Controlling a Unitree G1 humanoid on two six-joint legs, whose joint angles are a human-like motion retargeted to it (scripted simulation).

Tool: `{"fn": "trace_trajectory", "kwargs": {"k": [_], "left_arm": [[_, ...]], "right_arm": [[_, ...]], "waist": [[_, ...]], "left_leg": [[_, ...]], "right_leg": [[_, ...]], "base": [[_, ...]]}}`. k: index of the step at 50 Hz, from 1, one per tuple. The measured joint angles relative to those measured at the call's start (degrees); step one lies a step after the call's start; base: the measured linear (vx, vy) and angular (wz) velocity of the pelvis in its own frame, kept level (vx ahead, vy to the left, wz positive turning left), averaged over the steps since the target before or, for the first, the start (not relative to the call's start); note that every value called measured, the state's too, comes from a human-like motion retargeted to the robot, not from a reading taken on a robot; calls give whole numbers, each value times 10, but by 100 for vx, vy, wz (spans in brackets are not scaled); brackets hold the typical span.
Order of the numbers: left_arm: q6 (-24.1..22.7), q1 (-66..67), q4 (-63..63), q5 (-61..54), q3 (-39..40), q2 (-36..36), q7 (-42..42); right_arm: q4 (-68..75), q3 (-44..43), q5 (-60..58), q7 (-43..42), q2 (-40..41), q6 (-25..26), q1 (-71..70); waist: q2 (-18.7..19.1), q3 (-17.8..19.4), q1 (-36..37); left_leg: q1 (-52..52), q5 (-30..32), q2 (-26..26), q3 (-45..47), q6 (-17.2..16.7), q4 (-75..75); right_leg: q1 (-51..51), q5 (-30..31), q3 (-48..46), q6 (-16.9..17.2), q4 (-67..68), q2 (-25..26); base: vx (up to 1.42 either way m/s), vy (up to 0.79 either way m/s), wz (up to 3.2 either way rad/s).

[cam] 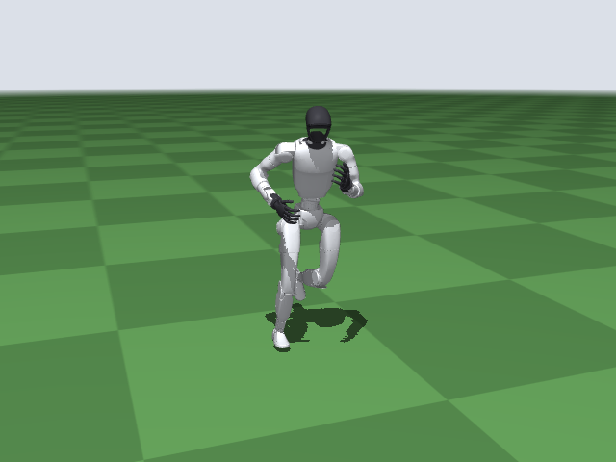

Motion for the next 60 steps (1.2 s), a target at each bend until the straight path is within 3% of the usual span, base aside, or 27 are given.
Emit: {"fn": "trace_trajectory", "kwargs": {"k": [2,5,7,9,10,12,15,17,19,22,23,25,28,32,33,35,38,40,44,45,47,50,53,55,56,58,60], "left_arm": [[9,160,-25,-44,34,47,7],[12,430,-133,-196,106,153,-36],[0,584,-182,-254,171,228,-57],[-5,690,-186,-255,227,255,-102],[-4,737,-186,-250,260,255,-120],[5,764,-177,-230,291,227,-131],[17,705,-159,-170,280,188,-113],[24,612,-123,-102,236,182,-99],[34,487,-61,-51,169,177,-77],[38,265,46,-10,53,168,-17],[37,198,60,2,29,166,-6],[31,72,62,12,-5,153,-6],[16,-55,41,31,-35,114,-4],[-5,-116,15,68,-61,45,7],[-9,-118,4,63,-60,33,1],[-13,-119,-22,38,-40,19,-2],[-6,-77,-52,25,-15,28,-3],[5,-21,-49,33,-7,33,-34],[19,166,-15,10,26,54,-30],[20,226,-16,-24,41,63,-31],[18,359,-55,-103,82,107,-53],[17,536,-120,-194,149,191,-72],[24,662,-147,-195,212,212,-115],[34,723,-165,-201,257,182,-142],[38,736,-177,-212,274,163,-147],[35,728,-192,-226,288,145,-145],[36,672,-198,-207,271,127,-137]], "right_arm": [[-33,-10,5,-25,-6,-28,-85],[-149,-35,34,-48,25,-35,-193],[-221,-46,45,-71,35,-44,-234],[-268,-43,46,-64,34,-54,-256],[-289,-41,49,-52,31,-56,-254],[-302,-33,51,-25,30,-53,-222],[-282,-23,34,-11,36,-49,-136],[-239,-14,10,-4,40,-39,-88],[-176,3,-20,-5,44,-22,-59],[-76,28,-50,-32,57,-8,-16],[-60,28,-42,-39,58,-10,8],[-61,9,1,-31,43,-25,62],[-105,-55,65,7,-8,-43,170],[-115,-116,96,26,-27,-45,297],[-110,-123,88,29,-20,-42,314],[-97,-140,56,35,-2,-29,323],[-82,-145,1,25,22,-9,278],[-60,-123,-8,19,27,-3,225],[17,-25,-10,-20,-15,-3,2],[26,-2,-21,-28,-24,-1,-68],[0,11,-25,-28,0,0,-167],[-77,5,2,-65,71,-17,-225],[-163,9,-7,-54,96,-29,-223],[-206,26,-14,-32,100,-31,-222],[-220,32,-12,-26,98,-33,-217],[-233,27,7,-14,98,-36,-199],[-227,20,-10,6,107,-34,-157]], "waist": [[8,-38,43],[-57,-98,155],[-125,-130,242],[-183,-156,303],[-201,-159,331],[-188,-144,367],[-99,-81,391],[-69,-55,369],[-87,-41,329],[-134,-42,251],[-135,-44,226],[-123,-60,173],[-64,-102,63],[10,-146,-51],[9,-154,-70],[-22,-139,-104],[-101,-90,-81],[-112,-70,-27],[-48,-60,92],[-44,-67,121],[-77,-98,189],[-161,-137,311],[-204,-149,419],[-173,-138,462],[-135,-128,471],[-94,-129,486],[-50,-110,474]], "left_leg": [[-144,-46,24,24,-8,161],[-295,-74,6,92,31,216],[-354,-69,-6,155,37,145],[-391,-41,-25,202,39,5],[-387,-26,-23,222,22,-76],[-324,-8,-9,231,-21,-275],[-164,-20,44,194,-108,-540],[-113,-12,60,145,-120,-582],[-111,-28,35,100,-72,-522],[-160,-161,-13,63,30,-324],[-154,-198,-13,61,37,-290],[-120,-227,-2,61,17,-288],[-33,-151,34,27,-50,-372],[86,125,85,-40,-109,-516],[112,179,81,-50,-115,-536],[190,216,56,-65,-107,-545],[261,136,4,-33,-56,-383],[201,59,-6,12,-14,-145],[-65,-56,31,41,44,290],[-138,-67,19,40,49,353],[-267,-65,-29,56,52,370],[-384,-55,-61,114,64,233],[-355,-22,-37,191,57,-67],[-261,3,-13,228,9,-317],[-208,-1,7,232,-35,-422],[-154,-19,32,221,-91,-560],[-112,-2,52,179,-127,-592]], "right_leg": [[7,-54,-6,-28,32,0],[84,-18,29,-9,-56,-17],[136,87,63,20,-121,-49],[175,229,78,59,-183,-88],[206,295,88,74,-213,-98],[277,348,102,76,-227,-80],[366,297,102,38,-71,-4],[321,221,86,15,180,14],[221,148,86,0,435,-2],[24,80,100,13,724,-31],[-33,54,95,-2,774,-36],[-140,-2,69,-46,810,-48],[-230,-16,-1,-45,673,-31],[-211,50,-64,-9,250,12],[-181,72,-75,-1,121,7],[-82,101,-87,33,-123,-21],[29,105,-60,81,-238,-74],[60,134,-36,65,-211,-81],[23,0,3,-7,-11,-23],[17,-32,14,-11,23,-13],[47,-41,41,-3,12,-12],[142,57,95,31,-85,-33],[259,257,139,72,-190,-54],[354,328,158,69,-223,-32],[397,321,157,55,-198,-4],[390,264,125,62,-16,24],[370,201,76,10,194,32]], "base": [[146,-31,12],[158,-30,-89],[168,-13,-122],[171,2,-82],[180,10,-97],[184,17,-102],[185,28,-59],[171,31,42],[155,25,90],[154,14,99],[160,10,67],[166,8,61],[180,-6,130],[193,-34,147],[196,-49,144],[197,-57,143],[190,-64,5],[173,-55,-112],[161,-43,-122],[166,-38,-127],[175,-34,-131],[188,-22,-146],[200,-2,-151],[205,16,-152],[205,27,-124],[201,35,-65],[186,36,33]]}}
